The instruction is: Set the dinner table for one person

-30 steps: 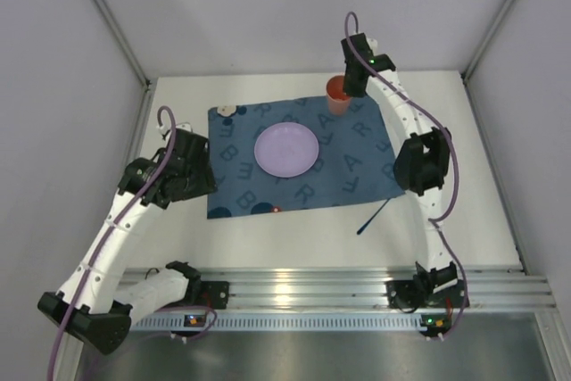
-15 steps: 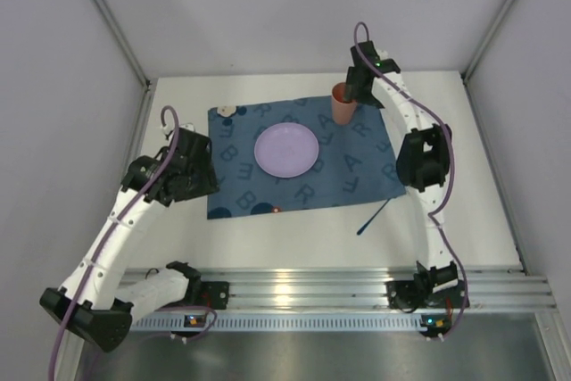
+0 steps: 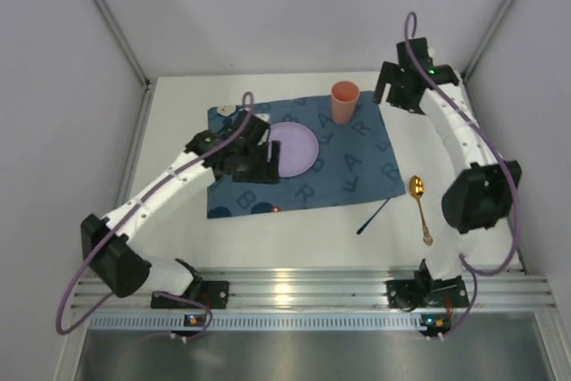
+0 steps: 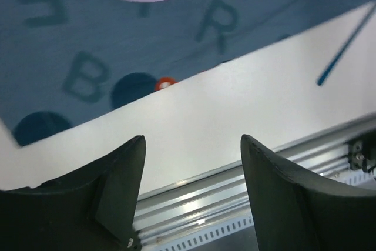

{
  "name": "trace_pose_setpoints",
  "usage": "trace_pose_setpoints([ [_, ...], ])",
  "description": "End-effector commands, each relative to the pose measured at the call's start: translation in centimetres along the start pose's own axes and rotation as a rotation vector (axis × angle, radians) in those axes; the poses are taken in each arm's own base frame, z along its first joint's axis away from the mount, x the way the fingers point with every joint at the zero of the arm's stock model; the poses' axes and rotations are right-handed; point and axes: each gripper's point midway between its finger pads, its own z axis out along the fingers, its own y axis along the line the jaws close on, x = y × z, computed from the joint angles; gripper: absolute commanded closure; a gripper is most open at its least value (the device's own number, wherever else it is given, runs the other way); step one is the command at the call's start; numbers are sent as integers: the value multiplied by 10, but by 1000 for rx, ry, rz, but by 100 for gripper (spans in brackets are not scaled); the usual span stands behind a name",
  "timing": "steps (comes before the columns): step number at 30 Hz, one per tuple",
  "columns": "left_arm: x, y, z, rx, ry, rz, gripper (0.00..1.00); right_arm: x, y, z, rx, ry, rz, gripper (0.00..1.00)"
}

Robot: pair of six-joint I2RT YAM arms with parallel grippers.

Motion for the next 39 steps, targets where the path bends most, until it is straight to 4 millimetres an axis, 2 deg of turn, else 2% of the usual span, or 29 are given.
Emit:
trace_pose_setpoints([
  [1, -9, -105, 19, 276, -18, 194, 28, 5, -32, -63, -33, -80, 65, 8],
  [2, 1, -118, 45, 264, 36, 229, 28, 32, -42, -60, -14, -31, 56, 8],
  [3, 3, -145, 47, 305, 25, 286, 28, 41, -49, -67, -6, -29, 59, 7],
  [4, 9, -156, 57, 313, 43, 309, 28, 45, -56, -90, -16, -64, 76, 7],
  [5, 22, -164, 83, 301, 101, 335, 28, 63, -66, -92, 10, -38, 75, 6],
  [6, 27, -172, 91, 308, 123, 353, 28, 69, -72, -99, 19, -42, 84, 6],
  [7, 27, -191, 94, 336, 121, 372, 28, 80, -81, -115, 20, -50, 98, 5],
  [8, 38, -195, 116, 315, 164, 388, 28, 85, -86, -123, 28, -56, 104, 5],
  [10, 42, -218, 127, 344, 152, 432, 29, 99, -95, -146, 19, -67, 130, 5],
  [11, 53, -221, 147, 329, 182, 449, 29, 109, -99, -150, 21, -55, 136, 5],
  [13, 64, -241, 164, 349, 190, 490, 30, 128, -109, -164, 27, -48, 161, 5],
  [14, 67, -247, 169, 353, 191, 504, 30, 134, -112, -168, 29, -47, 164, 5],
  [15, 67, -263, 167, 378, 169, 530, 30, 140, -116, -172, 36, -45, 172, 5],
  [16, 76, -265, 179, 370, 185, 541, 30, 150, -122, -179, 41, -39, 173, 5],
  [18, 82, -282, 181, 404, 184, 548, 30, 163, -131, -185, 67, -19, 168, 5],
  [21, 96, -290, 194, 430, 204, 534, 30, 170, -141, -194, 87, -29, 163, 5],
  [24, 112, -290, 205, 423, 229, 545, 31, 173, -147, -202, 102, -34, 153, 5],
  [27, 124, -279, 220, 321, 221, 597, 36, 173, -148, -202, 104, -33, 142, 5],
  [28, 134, -270, 232, 271, 236, 621, 38, 172, -147, -201, 104, -31, 140, 4],
  [29, 132, -258, 241, 180, 208, 649, 41, 171, -144, -201, 93, -29, 139, 4],
  [30, 137, -257, 243, 150, 203, 677, 43, 171, -143, -199, 90, -24, 139, 4],
  [33, 159, -224, 262, 23, 261, 704, 49, 165, -135, -194, 62, -25, 137, 4],
  [36, 170, -203, 273, -32, 281, 701, 55, 160, -129, -188, 45, -18, 129, 4],
  [37, 171, -201, 275, -37, 279, 702, 58, 158, -127, -187, 43, -15, 122, 4],
  [38, 173, -196, 278, -48, 287, 707, 71, 157, -126, -186, 38, -15, 121, 4],
  [39, 174, -194, 279, -52, 291, 716, 77, 156, -125, -184, 36, -15, 117, 4],
])
